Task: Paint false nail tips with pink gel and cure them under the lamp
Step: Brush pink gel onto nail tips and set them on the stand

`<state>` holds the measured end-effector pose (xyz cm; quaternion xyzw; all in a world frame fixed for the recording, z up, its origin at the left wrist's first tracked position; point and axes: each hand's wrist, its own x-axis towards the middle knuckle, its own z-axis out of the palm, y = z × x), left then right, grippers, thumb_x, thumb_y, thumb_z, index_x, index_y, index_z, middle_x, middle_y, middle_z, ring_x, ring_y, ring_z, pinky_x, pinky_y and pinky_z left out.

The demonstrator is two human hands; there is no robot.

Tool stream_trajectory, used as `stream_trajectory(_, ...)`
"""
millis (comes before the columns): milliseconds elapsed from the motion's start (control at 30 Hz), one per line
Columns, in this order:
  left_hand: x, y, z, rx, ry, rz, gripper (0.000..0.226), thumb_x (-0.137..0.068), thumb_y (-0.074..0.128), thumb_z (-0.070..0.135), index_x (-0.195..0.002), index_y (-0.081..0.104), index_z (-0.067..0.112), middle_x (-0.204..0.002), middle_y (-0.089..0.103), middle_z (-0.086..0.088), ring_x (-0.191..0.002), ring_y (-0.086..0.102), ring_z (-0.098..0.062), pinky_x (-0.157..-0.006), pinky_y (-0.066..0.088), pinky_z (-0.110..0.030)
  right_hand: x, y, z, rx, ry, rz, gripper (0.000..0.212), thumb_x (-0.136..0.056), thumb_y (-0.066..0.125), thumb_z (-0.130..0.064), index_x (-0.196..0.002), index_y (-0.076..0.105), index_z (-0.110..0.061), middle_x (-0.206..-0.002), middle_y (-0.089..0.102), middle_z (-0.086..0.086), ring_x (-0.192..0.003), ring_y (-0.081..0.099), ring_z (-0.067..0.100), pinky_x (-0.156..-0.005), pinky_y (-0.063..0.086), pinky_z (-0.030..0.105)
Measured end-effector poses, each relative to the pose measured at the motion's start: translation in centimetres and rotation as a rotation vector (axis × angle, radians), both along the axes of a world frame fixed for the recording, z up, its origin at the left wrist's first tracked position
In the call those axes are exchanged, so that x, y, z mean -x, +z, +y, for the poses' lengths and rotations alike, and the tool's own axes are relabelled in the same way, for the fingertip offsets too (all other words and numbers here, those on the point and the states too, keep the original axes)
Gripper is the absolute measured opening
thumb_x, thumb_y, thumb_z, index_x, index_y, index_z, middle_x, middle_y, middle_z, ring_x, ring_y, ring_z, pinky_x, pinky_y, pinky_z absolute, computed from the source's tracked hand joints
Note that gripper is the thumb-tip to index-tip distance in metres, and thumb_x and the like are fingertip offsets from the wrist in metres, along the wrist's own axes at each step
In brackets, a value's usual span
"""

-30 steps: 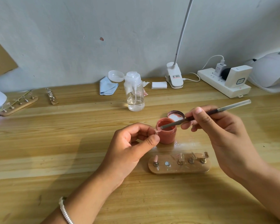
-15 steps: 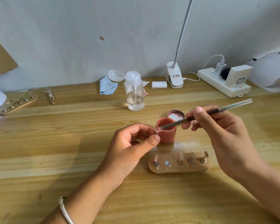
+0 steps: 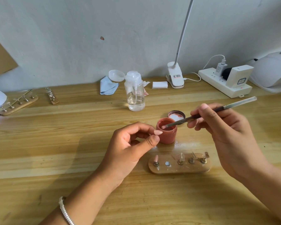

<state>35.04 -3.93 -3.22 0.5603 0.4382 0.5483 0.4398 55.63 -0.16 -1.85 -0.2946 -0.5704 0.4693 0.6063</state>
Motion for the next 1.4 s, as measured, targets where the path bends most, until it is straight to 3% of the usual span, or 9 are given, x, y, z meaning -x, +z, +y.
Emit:
stream_trajectory(167,-0.17,-0.01,-0.01,0.005,-0.012,-0.049,0.009,-0.073,0.076,0.017,-0.081,0.078,0.019,-0.085,0.076,0.001,-0.075,0.068,-0.005,-0.061,0.048,-0.011,0.22,-0.18,-0.29,0.004,0.061,-0.036,0.024,-0.089,0.061,-0.032,-0.089,0.072,-0.011,-0.077,0.074,0.005,-0.076,0.067,0.013,-0.069,0.049,0.020)
stream_trajectory(567,0.00,-0.15,0.05,-0.011,-0.007,0.009,0.009,-0.074,0.078,0.019,-0.082,0.077,0.024,-0.083,0.075,0.004,-0.075,0.066,-0.002,-0.062,0.047,-0.011,0.19,-0.32,-0.05,0.046,0.006,-0.059,0.026,-0.087,0.062,-0.033,-0.089,0.071,-0.009,-0.075,0.074,0.003,-0.073,0.067,0.010,-0.069,0.048,0.019)
stream_trajectory(767,0.11,-0.23,0.06,-0.011,-0.016,0.004,0.009,-0.074,0.078,0.018,-0.082,0.077,0.023,-0.082,0.074,0.004,-0.074,0.065,-0.002,-0.061,0.047,-0.012,-0.07,-0.24,0.19,0.067,-0.047,-0.024,0.021,-0.089,0.061,-0.030,-0.076,0.076,-0.023,-0.072,0.072,0.002,-0.071,0.064,0.013,-0.068,0.048,0.023)
stream_trajectory(933,0.04,-0.33,0.15,-0.006,-0.015,0.019,0.009,-0.073,0.079,0.017,-0.082,0.076,0.017,-0.080,0.073,0.004,-0.072,0.065,-0.003,-0.062,0.047,-0.013,0.23,-0.30,-0.29,0.030,0.049,-0.076,0.022,-0.090,0.061,-0.031,-0.088,0.073,-0.013,-0.077,0.074,0.003,-0.075,0.065,0.011,-0.068,0.049,0.019)
stream_trajectory(1067,0.04,-0.35,0.15,-0.004,-0.016,0.028,0.010,-0.073,0.079,0.017,-0.082,0.076,0.019,-0.081,0.073,0.004,-0.074,0.065,-0.005,-0.066,0.051,-0.017,0.26,-0.13,-0.24,0.056,0.013,-0.084,0.024,-0.087,0.062,-0.033,-0.085,0.073,-0.011,-0.072,0.073,0.003,-0.072,0.064,0.009,-0.068,0.048,0.018)
stream_trajectory(1200,0.02,-0.32,0.18,-0.002,-0.005,0.026,0.009,-0.073,0.079,0.017,-0.081,0.076,0.018,-0.081,0.073,0.002,-0.072,0.064,-0.004,-0.062,0.048,-0.015,-0.02,0.05,0.02,0.098,-0.055,-0.043,0.022,-0.085,0.063,-0.032,-0.080,0.071,-0.012,-0.068,0.069,0.004,-0.068,0.064,0.012,-0.068,0.047,0.021)
stream_trajectory(1400,0.07,-0.34,0.17,-0.008,0.003,0.058,0.010,-0.072,0.079,0.019,-0.081,0.077,0.021,-0.082,0.074,0.005,-0.076,0.065,-0.005,-0.068,0.052,-0.018,0.22,0.14,-0.24,0.071,0.016,-0.016,0.022,-0.085,0.063,-0.031,-0.082,0.072,-0.012,-0.072,0.071,0.006,-0.069,0.065,0.013,-0.067,0.048,0.022)
